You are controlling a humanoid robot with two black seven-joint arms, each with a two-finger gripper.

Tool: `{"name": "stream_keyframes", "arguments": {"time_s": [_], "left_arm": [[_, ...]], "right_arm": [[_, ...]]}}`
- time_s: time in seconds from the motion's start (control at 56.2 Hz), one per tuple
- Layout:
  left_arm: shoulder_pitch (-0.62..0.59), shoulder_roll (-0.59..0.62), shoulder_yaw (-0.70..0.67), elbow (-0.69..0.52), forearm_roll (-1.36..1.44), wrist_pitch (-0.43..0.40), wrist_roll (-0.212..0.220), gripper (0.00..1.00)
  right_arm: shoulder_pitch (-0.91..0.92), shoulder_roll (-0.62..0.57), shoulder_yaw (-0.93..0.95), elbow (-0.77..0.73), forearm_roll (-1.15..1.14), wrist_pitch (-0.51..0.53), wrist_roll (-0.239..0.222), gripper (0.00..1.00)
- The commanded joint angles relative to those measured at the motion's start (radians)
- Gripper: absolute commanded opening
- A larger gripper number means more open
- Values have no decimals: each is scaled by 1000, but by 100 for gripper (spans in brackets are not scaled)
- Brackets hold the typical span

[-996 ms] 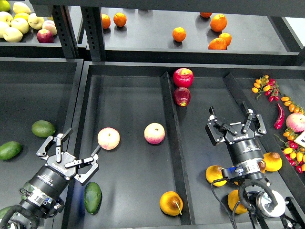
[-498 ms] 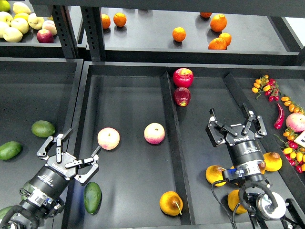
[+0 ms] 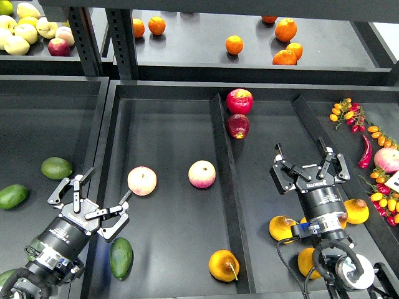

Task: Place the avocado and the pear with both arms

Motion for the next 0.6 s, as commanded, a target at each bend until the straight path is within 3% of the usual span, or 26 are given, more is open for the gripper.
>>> {"name": "stream_keyframes", "arguments": {"time_s": [0.0, 0.462, 0.587], "left_arm": [[0, 0, -1, 0, 0, 0, 0, 100], [0, 0, -1, 0, -2, 0, -3, 100], [0, 0, -1, 0, -2, 0, -57, 100]], "right_arm": [[0, 0, -1, -1, 0, 0, 0, 100], [-1, 0, -1, -1, 0, 0, -2, 100], [-1, 0, -1, -1, 0, 0, -2, 100]]}}
